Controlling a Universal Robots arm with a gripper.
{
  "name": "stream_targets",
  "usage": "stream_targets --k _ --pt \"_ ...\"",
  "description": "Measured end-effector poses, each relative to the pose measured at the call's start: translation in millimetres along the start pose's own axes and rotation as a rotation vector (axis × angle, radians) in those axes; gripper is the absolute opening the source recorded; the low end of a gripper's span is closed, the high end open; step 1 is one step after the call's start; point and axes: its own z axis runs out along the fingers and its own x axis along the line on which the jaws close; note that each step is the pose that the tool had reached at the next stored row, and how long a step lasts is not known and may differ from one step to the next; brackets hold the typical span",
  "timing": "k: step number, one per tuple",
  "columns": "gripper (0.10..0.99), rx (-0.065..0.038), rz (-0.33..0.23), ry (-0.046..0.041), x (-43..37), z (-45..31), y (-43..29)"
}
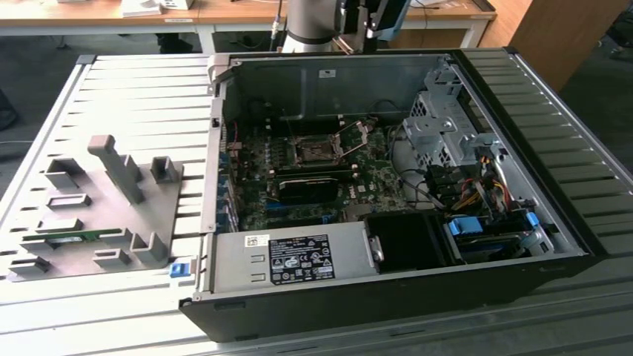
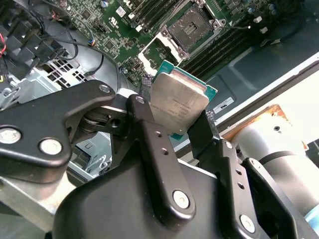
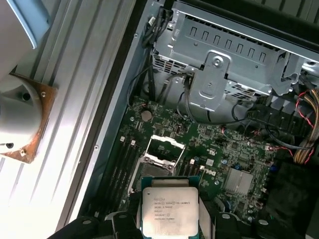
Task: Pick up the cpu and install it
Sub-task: 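Place the cpu into insertion slot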
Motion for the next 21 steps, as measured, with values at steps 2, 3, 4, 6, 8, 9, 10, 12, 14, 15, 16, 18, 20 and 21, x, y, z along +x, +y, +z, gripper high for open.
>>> stream_targets --k 2,3,4,6,8,9,10,12,14,15,16,18,20,21 --pt "0.541 0.0 0.013 -0.0002 0.0 0.1 0.0" --pt "0.541 0.0 0.02 -0.0002 0.0 0.1 0.0" --pt "0.541 0.001 0.026 -0.0003 0.0 0.1 0.0" --pt "0.541 0.001 0.038 -0.0004 0.0 0.2 0.0" --pt "0.541 0.001 0.05 -0.0005 0.0 0.3 0.0" --pt "0.541 0.001 0.056 -0.0006 0.0 0.3 0.0" --pt "0.541 0.002 0.062 -0.0006 0.0 0.3 0.0" --pt "0.541 0.002 0.073 -0.0008 0.0 0.4 0.0" --pt "0.541 0.002 0.083 -0.0008 0.0 0.4 0.0" --pt "0.541 0.002 0.089 -0.0009 0.0 0.5 0.0" --pt "0.541 0.002 0.097 -0.001 0.1 0.6 0.1" --pt "0.541 0.003 0.116 -0.0012 0.1 1.1 0.0" --pt "0.541 0.003 0.133 -0.0014 0.2 1.6 -0.2" --pt "0.541 0.004 0.145 -0.0016 0.3 1.9 -0.5"
